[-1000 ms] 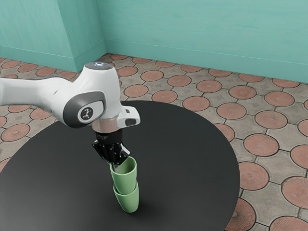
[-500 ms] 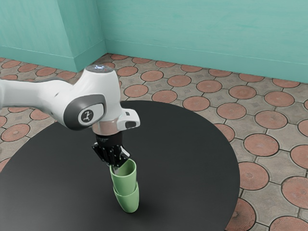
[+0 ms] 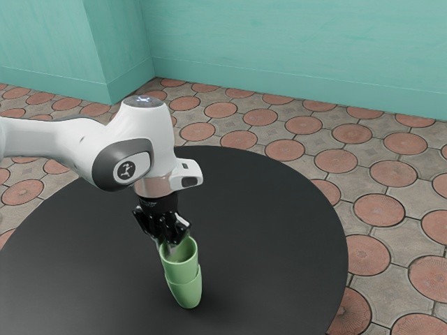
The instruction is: Place the left cup onto the right cup
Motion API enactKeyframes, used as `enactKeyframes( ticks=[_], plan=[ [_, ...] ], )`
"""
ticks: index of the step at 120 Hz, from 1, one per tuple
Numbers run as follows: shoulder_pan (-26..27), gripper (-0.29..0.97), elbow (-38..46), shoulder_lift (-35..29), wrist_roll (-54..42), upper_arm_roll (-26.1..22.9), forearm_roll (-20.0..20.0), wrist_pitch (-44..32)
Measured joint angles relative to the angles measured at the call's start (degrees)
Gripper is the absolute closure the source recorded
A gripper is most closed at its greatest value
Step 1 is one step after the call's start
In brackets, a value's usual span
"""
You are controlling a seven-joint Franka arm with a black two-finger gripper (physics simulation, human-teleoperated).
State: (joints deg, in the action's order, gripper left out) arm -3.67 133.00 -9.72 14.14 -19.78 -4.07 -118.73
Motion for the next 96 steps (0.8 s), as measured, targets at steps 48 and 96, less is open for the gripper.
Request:
enactKeyframes(
  ticks=[48,96],
  plan=[
    [0.0,0.11,-0.5,-0.4,-0.5,0.0,-0.1,0.0],
    [0.0,0.02,-10.9,0.1,-1.0,1.4,0.2,7.6]
  ],
)
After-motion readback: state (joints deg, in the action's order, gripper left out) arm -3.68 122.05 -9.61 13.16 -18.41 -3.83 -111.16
